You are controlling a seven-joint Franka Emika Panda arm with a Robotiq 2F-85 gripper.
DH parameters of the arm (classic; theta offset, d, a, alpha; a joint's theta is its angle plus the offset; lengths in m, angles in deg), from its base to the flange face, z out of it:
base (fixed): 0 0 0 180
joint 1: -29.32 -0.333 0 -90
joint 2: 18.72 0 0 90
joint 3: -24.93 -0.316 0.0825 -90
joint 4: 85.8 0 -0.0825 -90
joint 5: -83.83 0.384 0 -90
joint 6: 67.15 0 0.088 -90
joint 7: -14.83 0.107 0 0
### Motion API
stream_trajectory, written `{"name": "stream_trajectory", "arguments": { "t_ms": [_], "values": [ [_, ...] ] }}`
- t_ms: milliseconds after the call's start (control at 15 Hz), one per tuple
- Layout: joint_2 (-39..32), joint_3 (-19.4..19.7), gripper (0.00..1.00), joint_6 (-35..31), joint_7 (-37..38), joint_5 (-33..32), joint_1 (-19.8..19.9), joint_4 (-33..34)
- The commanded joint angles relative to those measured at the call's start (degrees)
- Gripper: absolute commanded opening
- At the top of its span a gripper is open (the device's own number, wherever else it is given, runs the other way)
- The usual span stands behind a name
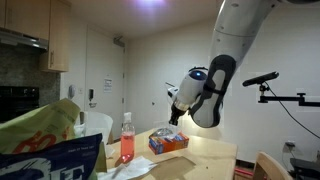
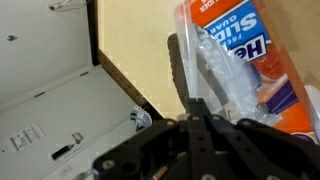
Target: Take a ziplock bag out of the box and put it on the table
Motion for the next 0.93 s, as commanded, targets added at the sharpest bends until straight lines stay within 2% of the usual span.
{"name": "stream_trajectory", "arguments": {
  "t_ms": [0, 67, 200, 333, 400, 467, 600, 867],
  "values": [
    [4.87, 7.84, 0.00, -8.51, 0.91, -0.16, -8.40, -7.52],
    [5.95, 11.55, 0.00, -4.32, -0.01, 1.34, -12.76, -4.49],
    [5.75, 19.28, 0.00, -4.60, 0.69, 3.58, -21.25, -6.09],
    [5.37, 24.06, 0.00, -4.03, 1.66, 3.34, -25.83, -5.83],
    [5.61, 24.81, 0.00, -3.73, 2.27, 2.66, -26.69, -5.99],
    [6.01, 24.59, 0.00, -3.36, 2.82, 1.87, -26.87, -6.14],
    [5.62, 21.47, 0.00, -3.57, 4.37, 0.87, -24.19, -6.53],
    [4.16, 11.34, 0.00, -2.34, 5.99, -1.25, -13.19, -6.00]
  ]
}}
